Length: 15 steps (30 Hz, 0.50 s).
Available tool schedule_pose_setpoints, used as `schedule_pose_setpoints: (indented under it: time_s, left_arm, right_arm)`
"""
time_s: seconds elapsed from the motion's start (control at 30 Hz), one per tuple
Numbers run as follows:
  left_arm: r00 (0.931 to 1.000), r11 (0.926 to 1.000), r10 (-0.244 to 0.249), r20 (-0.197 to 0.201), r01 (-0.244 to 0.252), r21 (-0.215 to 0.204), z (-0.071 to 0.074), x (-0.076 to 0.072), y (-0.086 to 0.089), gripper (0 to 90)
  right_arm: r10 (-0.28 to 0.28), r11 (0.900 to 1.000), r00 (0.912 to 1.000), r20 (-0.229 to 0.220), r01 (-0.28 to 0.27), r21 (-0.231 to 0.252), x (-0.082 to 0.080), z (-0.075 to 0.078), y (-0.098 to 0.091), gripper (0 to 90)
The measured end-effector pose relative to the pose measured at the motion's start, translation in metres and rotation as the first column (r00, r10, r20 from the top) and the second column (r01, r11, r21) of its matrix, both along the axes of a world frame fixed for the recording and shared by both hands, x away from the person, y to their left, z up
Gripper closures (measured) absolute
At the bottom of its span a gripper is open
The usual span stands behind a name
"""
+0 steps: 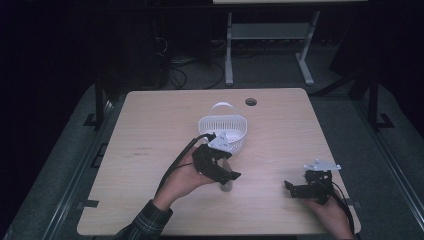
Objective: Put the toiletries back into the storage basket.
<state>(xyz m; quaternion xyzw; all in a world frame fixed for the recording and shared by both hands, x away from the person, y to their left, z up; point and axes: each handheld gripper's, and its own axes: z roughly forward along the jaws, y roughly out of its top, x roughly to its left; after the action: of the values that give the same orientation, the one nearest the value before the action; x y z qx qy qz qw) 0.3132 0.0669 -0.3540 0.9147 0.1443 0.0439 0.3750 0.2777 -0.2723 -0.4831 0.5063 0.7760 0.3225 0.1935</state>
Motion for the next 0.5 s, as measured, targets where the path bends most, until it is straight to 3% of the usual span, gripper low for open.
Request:
schedule_pose_setpoints:
  time_s: [0.5]
  left_arm:
    - [0.9995,0.9993,0.033,0.002,-0.033,-0.017,0.012,0.005,0.015,29.5]
  right_arm:
    - [-0.001,1.0000,1.0000,0.001,0.001,0.001,0.000,0.000,0.000,0.0]
